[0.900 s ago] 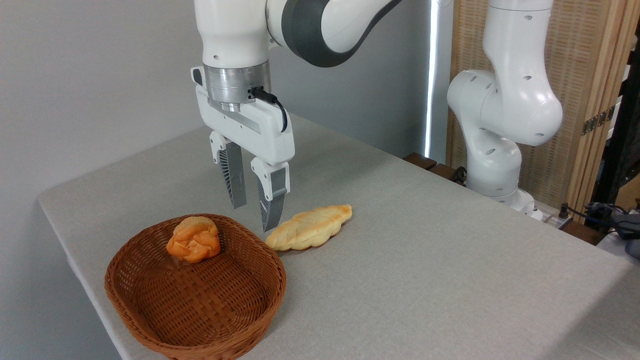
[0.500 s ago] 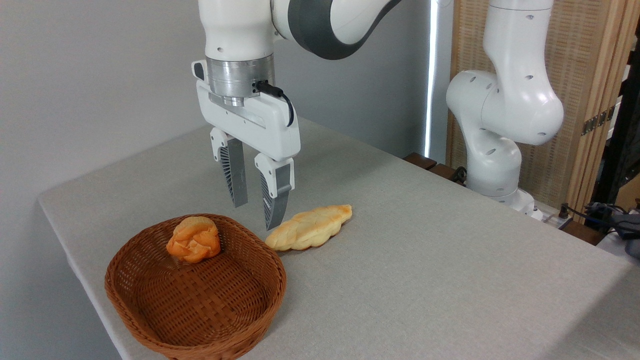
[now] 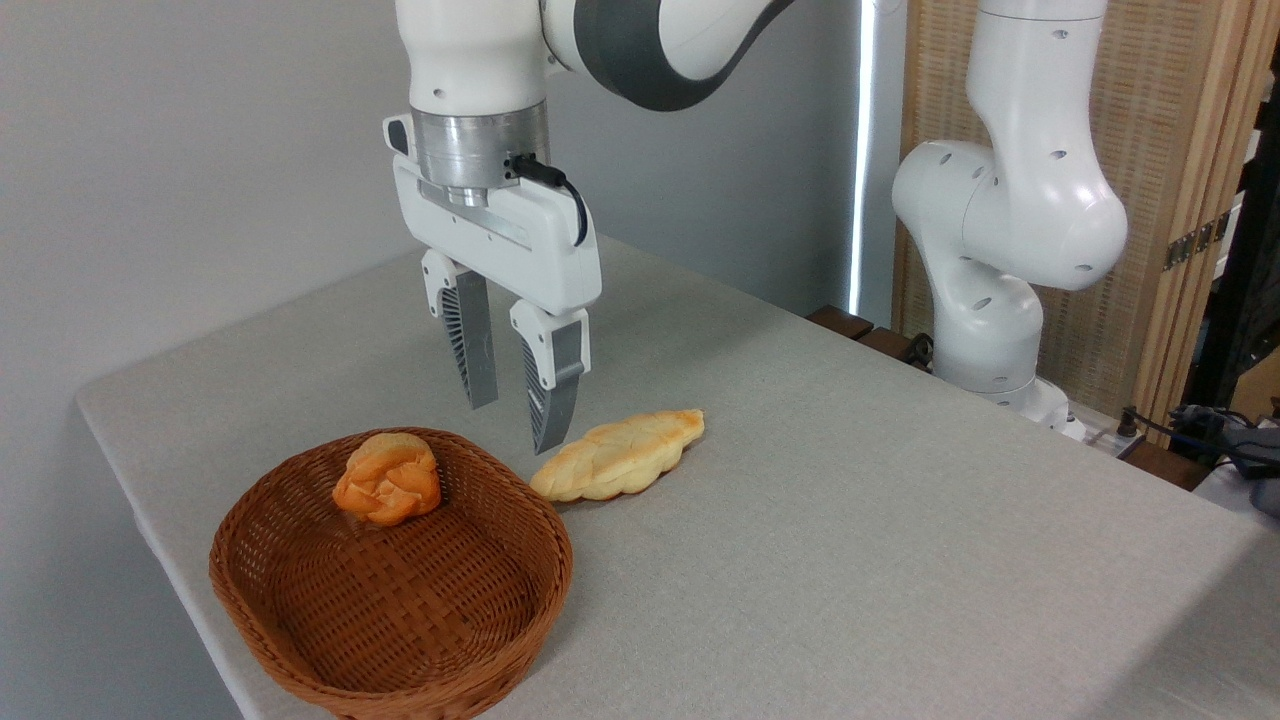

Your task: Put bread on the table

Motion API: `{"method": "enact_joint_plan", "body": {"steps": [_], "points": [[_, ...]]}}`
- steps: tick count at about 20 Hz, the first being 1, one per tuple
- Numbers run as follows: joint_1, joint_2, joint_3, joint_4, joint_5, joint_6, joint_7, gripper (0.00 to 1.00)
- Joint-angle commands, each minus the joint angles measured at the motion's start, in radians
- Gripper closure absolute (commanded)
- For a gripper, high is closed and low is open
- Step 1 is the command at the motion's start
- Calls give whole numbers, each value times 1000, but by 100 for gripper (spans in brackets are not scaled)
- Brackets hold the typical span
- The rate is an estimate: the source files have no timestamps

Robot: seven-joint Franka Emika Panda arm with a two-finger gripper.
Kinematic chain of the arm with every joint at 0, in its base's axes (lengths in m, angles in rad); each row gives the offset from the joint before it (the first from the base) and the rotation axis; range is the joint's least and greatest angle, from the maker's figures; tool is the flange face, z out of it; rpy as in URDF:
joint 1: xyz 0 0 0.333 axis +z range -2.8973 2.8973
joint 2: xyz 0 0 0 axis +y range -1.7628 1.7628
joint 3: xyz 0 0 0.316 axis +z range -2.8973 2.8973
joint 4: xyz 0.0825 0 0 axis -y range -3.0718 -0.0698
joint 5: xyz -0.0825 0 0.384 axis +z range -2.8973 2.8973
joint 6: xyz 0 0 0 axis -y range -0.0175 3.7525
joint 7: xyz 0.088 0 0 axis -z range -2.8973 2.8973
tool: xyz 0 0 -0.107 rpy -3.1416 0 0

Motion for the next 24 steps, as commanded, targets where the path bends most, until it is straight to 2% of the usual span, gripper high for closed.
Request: {"method": "enact_joint_plan", "body": {"steps": [1,4,7,12,20,22,24], "points": [[10,0,-9,19,-2,-25,-4,0],[4,-3,-30,46,-7,-28,-12,0],[5,-1,-37,86,-54,-28,-9,0],[-6,26,-46,91,-54,-1,-5,0],[-13,105,-148,89,-40,177,-4,0],[-13,126,-159,86,-39,237,-4,0],[-15,140,-161,86,-39,245,-2,0]]}}
